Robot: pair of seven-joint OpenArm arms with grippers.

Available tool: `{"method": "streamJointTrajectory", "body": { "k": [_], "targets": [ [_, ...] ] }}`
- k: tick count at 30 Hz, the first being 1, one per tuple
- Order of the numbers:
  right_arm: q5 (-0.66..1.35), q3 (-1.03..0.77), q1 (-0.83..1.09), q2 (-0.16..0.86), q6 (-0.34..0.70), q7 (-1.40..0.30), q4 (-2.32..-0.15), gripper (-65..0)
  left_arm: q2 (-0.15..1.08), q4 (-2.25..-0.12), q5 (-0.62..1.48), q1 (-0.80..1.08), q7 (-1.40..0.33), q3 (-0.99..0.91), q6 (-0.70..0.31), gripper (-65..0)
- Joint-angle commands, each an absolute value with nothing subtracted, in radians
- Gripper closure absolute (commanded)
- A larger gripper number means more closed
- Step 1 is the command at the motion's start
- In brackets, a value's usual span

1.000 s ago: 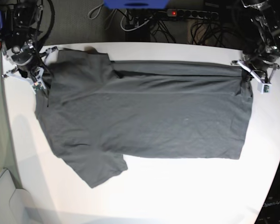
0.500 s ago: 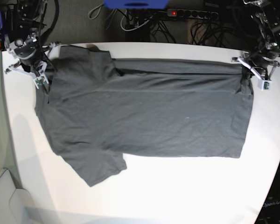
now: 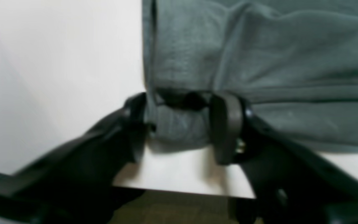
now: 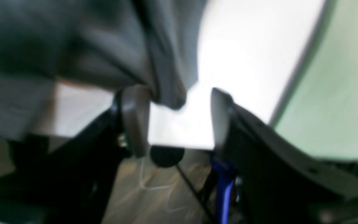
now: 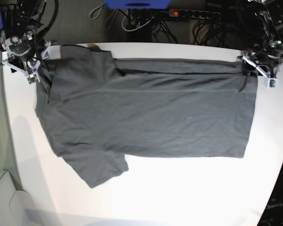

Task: Layout the t-shirt on the table in an organized manner, then fold the t-shirt properly
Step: 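Pull the folded edge taut with both grippers and release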

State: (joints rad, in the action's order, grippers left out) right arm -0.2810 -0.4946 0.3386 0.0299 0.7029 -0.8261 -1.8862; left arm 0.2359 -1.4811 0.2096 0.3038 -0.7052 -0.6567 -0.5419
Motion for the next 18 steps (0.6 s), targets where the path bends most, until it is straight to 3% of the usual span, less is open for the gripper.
{"method": "streamJointTrajectory", "body": {
  "k": [1,6,18],
  "targets": [
    [-0.278,-0.51,0.334,0.036,0.698,-0.811,-1.906,-34.8,0.242,-1.484,0.189,0.314,-0.75,-0.654,-0.547,-38.2],
    [-0.277,-0.515,0.36,0.018,0.698,-0.811,-1.906,-36.4,0.24,-1.544,0.191,0.317,-0.753,-0.654,-0.547,-45.3],
    [-0.277,-0.513,0.378,-0.127,0.698,-0.811,-2.014,-36.5,0.216,-1.646,0.193,0.338,-0.75,-0.737,-0.549,-45.9]
  ]
}}
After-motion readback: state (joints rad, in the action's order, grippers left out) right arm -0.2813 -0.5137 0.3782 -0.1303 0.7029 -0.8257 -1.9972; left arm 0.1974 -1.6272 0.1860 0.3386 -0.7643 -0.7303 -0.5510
